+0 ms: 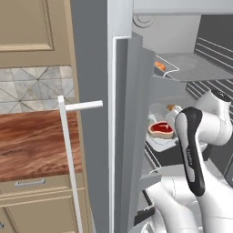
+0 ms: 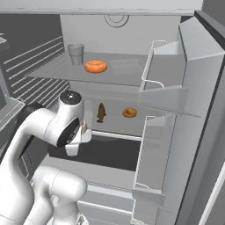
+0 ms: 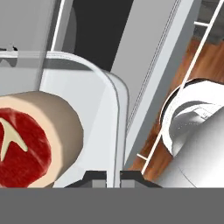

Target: Place the tupperware on the second highest shelf of the fridge. Make space for the tupperware among the existing items by rearranging them on the shelves if needed. Close the fridge door when finished.

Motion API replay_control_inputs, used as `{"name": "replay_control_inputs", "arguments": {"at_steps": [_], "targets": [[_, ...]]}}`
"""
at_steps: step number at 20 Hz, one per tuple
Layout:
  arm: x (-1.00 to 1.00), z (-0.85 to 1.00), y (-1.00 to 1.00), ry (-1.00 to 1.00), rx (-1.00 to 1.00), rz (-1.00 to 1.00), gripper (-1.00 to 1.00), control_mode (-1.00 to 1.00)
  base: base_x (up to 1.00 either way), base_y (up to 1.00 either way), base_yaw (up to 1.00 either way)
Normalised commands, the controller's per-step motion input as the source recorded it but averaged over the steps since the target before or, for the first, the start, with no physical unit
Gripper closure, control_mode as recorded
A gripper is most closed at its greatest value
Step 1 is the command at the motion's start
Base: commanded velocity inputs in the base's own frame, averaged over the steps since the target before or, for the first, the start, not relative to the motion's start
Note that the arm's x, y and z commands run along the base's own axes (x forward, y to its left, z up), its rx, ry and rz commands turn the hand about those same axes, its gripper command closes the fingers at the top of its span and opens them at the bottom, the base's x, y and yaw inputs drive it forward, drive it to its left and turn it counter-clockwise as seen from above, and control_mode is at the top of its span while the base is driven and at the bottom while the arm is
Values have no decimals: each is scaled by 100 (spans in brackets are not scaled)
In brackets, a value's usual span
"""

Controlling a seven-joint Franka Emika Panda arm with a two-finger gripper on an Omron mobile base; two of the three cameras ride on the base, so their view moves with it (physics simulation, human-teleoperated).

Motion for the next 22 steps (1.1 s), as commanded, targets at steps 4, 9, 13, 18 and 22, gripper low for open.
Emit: {"name": "replay_control_inputs", "arguments": {"at_steps": [4, 9, 13, 18, 22], "targets": [[40, -15, 3, 1, 20, -1, 100, -100, 0, 0, 0], [55, -4, 17, 15, 18, 0, 100, -100, 0, 0, 0], [53, -11, 32, 11, 11, 0, 100, -100, 0, 0, 0], [46, -7, 29, 1, 13, 0, 100, -100, 0, 0, 0], [41, -24, 32, 0, 1, 0, 100, -100, 0, 0, 0]]}}
